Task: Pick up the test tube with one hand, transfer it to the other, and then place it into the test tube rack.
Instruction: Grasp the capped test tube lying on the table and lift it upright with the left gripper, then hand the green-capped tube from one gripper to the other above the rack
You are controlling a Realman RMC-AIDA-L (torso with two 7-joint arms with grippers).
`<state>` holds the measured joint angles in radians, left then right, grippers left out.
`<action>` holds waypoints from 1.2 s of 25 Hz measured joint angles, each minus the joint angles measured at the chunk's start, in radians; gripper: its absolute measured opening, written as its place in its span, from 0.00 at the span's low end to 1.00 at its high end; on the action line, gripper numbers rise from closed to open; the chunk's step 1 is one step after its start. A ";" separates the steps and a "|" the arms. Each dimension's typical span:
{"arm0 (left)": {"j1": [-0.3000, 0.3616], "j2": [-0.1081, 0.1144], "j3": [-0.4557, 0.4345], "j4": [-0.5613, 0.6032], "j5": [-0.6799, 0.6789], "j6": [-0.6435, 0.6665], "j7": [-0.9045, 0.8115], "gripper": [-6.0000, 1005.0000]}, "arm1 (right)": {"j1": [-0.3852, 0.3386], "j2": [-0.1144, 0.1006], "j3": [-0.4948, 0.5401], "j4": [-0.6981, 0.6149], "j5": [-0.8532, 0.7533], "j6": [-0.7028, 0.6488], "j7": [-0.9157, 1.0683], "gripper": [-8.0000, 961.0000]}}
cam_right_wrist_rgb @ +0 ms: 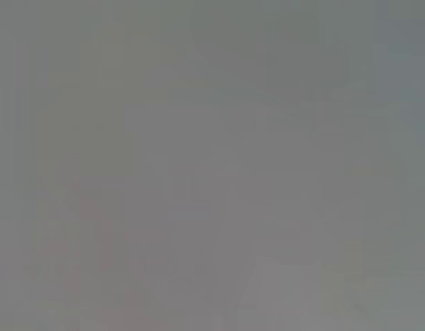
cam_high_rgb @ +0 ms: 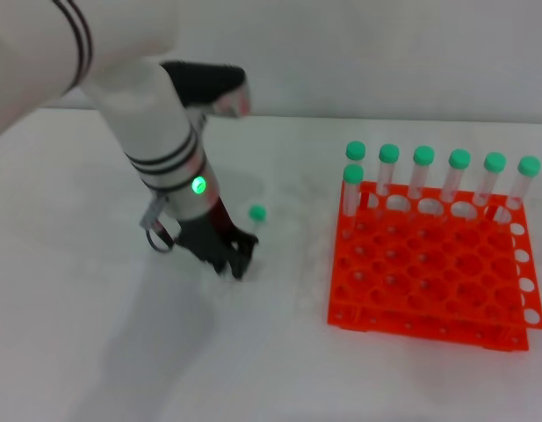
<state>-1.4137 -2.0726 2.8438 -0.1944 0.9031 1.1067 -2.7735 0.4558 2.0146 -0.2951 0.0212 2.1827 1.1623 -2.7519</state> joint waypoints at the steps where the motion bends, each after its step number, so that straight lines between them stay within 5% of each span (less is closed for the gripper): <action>1: 0.001 0.001 0.000 -0.015 -0.010 -0.009 0.007 0.20 | -0.001 0.000 0.001 -0.004 0.000 -0.002 0.000 0.91; 7: 0.051 0.015 0.000 -0.171 -0.278 -0.070 0.186 0.20 | -0.003 -0.001 0.001 -0.012 0.000 -0.007 0.002 0.91; 12: 0.117 0.034 0.000 -0.189 -0.524 -0.221 0.351 0.20 | 0.001 0.001 0.037 -0.012 0.011 -0.024 0.010 0.91; 17: 0.196 0.015 0.000 -0.190 -0.859 -0.383 0.615 0.20 | 0.002 0.002 0.075 -0.008 0.011 -0.031 0.010 0.91; 20: 0.266 0.000 0.000 -0.180 -1.205 -0.451 0.877 0.20 | 0.001 0.002 0.075 -0.009 0.011 -0.030 0.011 0.91; 25: 0.377 -0.001 0.000 -0.090 -1.711 -0.374 1.313 0.20 | 0.001 0.001 0.076 -0.009 0.011 -0.030 0.018 0.91; 27: 0.460 -0.002 0.000 0.019 -1.981 -0.186 1.649 0.20 | 0.000 0.000 0.076 -0.010 0.011 -0.030 0.035 0.91; 30: 0.509 -0.004 -0.001 0.099 -2.075 -0.054 1.838 0.20 | -0.003 -0.001 0.074 -0.015 0.010 -0.025 0.069 0.91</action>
<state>-0.9043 -2.0765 2.8424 -0.0952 -1.1716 1.0528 -0.9353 0.4526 2.0137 -0.2206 0.0067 2.1925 1.1374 -2.6830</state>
